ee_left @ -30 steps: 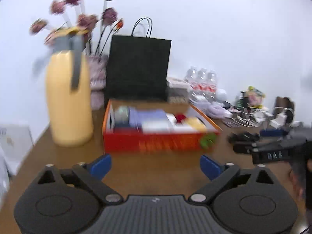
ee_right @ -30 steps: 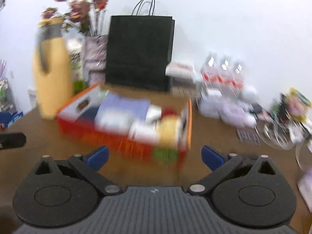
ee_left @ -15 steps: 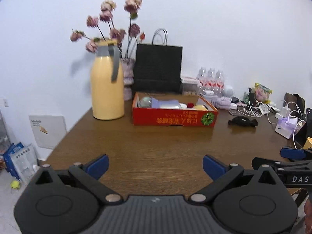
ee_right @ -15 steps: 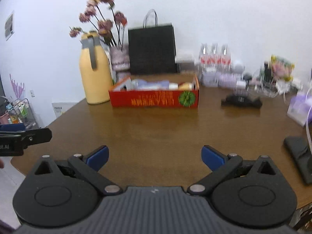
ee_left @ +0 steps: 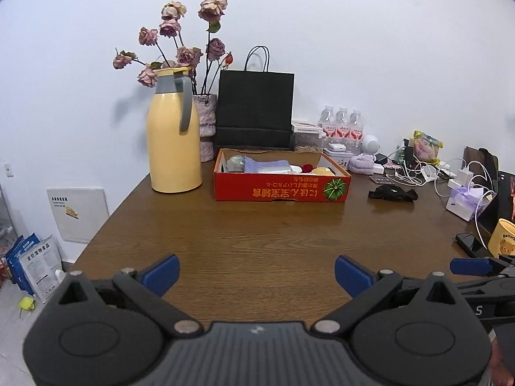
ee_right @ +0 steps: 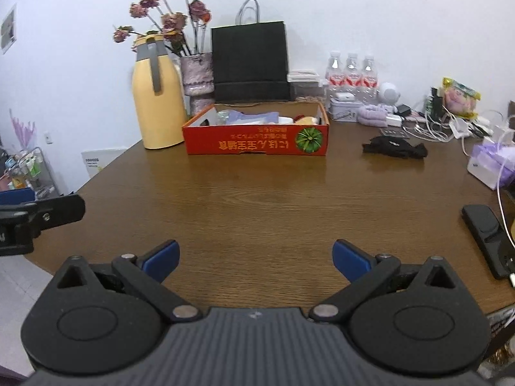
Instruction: Organize objects
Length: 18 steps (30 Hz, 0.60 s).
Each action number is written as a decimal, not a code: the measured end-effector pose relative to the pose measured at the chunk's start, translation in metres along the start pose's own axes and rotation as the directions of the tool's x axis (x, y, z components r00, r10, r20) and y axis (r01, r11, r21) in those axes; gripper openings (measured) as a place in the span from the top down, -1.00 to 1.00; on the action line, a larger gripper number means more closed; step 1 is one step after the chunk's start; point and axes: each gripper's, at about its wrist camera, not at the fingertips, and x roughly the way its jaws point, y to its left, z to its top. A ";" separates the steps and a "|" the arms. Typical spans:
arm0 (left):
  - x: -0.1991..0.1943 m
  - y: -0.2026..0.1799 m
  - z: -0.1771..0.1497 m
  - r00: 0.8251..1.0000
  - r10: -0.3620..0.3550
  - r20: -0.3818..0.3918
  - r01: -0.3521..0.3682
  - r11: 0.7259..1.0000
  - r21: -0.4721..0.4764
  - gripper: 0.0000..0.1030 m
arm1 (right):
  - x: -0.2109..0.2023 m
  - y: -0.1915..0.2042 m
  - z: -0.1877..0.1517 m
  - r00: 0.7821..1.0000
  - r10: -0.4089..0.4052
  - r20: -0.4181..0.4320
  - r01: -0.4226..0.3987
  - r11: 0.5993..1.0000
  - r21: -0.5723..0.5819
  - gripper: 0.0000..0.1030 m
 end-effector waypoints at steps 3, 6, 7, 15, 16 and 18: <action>-0.001 0.003 -0.001 1.000 0.000 0.002 0.000 1.000 -0.008 -1.00 | 0.002 -0.002 -0.001 0.999 -0.028 -0.032 0.029 0.999 0.021 -1.00; -0.001 0.003 -0.002 1.000 0.003 0.000 -0.003 1.000 -0.006 -1.00 | 0.001 -0.001 -0.002 0.998 -0.051 -0.022 0.051 0.999 -0.002 -1.00; -0.002 0.003 -0.002 1.000 0.001 -0.001 -0.001 1.000 -0.003 -1.00 | 0.000 -0.001 -0.003 0.998 -0.063 -0.017 0.063 0.998 -0.011 -1.00; -0.002 0.002 -0.003 1.000 0.001 0.002 -0.001 1.000 0.002 -1.00 | -0.001 0.000 -0.003 0.998 -0.054 -0.017 0.054 0.998 -0.025 -1.00; -0.002 0.002 -0.003 1.000 0.001 0.003 -0.001 1.000 0.003 -1.00 | -0.001 0.000 -0.003 0.998 -0.052 -0.018 0.052 0.998 -0.029 -1.00; -0.003 0.001 -0.003 1.000 0.003 0.004 -0.003 1.000 0.003 -1.00 | -0.002 0.001 -0.003 0.999 -0.047 -0.018 0.047 0.998 -0.038 -1.00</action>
